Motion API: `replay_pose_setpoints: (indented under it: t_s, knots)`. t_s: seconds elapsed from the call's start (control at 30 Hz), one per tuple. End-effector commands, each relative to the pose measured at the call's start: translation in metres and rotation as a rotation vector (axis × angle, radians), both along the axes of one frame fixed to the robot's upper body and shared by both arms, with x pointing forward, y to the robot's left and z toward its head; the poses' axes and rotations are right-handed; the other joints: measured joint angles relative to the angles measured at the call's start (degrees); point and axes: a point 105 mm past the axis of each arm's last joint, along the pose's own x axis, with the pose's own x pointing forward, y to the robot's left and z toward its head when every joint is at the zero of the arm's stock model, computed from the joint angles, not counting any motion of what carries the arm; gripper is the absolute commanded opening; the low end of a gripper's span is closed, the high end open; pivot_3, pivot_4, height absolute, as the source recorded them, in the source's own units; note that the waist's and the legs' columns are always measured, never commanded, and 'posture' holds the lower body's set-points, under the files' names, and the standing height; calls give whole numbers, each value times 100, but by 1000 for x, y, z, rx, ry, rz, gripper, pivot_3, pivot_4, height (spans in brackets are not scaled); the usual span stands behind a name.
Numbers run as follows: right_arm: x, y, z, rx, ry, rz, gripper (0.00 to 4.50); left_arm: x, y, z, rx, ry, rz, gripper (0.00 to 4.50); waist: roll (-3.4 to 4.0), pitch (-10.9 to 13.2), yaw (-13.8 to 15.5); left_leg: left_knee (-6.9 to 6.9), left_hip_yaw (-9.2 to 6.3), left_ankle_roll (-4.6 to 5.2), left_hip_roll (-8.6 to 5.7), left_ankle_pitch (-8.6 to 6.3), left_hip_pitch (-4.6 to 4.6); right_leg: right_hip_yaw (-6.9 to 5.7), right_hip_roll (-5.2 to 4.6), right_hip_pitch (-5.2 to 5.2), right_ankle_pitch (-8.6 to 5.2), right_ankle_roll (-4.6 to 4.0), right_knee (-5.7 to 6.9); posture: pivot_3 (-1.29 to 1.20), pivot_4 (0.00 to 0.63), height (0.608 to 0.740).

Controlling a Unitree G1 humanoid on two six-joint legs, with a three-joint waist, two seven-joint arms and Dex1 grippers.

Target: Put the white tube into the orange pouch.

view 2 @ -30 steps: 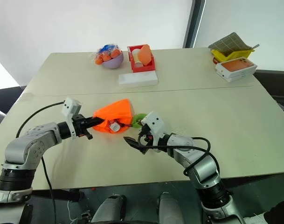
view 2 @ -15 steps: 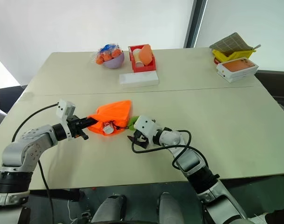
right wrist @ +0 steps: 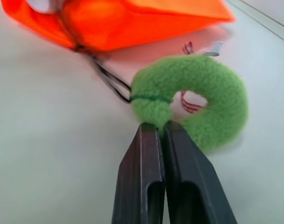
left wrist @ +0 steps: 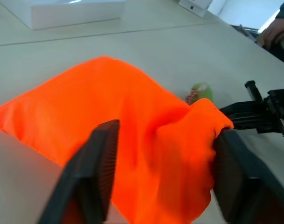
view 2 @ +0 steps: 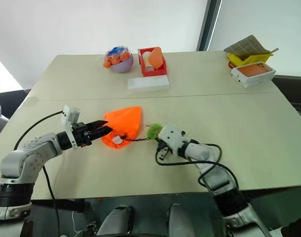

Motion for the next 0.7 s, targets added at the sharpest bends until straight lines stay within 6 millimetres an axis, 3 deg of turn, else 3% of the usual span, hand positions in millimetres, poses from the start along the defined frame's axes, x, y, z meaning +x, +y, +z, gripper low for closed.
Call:
replay_pose_setpoints:
  t_s: [0.03, 0.23, 0.53, 0.7]
  knots:
    - [-12, -18, 34, 133, -12, -13, 0, 2, 1, 13, 26, -55, -6, 4456, 1, 1, 2, 0, 0, 0, 0, 0, 1, 0, 0, 0, -1, 2, 0, 0, 150, 740]
    - [-25, -45, 61, 322, 1, -77, 0, 0, -6, 18, 7, -53, -82, 4456, -1, 1, -11, 0, 0, 0, 1, -1, 1, 0, 1, -4, -2, 1, 1, 0, 150, 740]
    - [-29, -44, 72, 423, 11, -81, 0, 8, -14, 43, -16, -134, -156, 4456, 0, 2, 6, 0, 2, 0, 1, -1, -6, -1, -2, -6, -2, 0, -10, 0, 150, 740]
    - [-29, -41, 72, 422, 17, -63, 0, 7, -44, 35, 161, -207, -314, 4456, 1, 2, 12, 0, 5, -1, 0, -1, -7, 0, -4, -4, -2, -1, -15, 0, 150, 740]
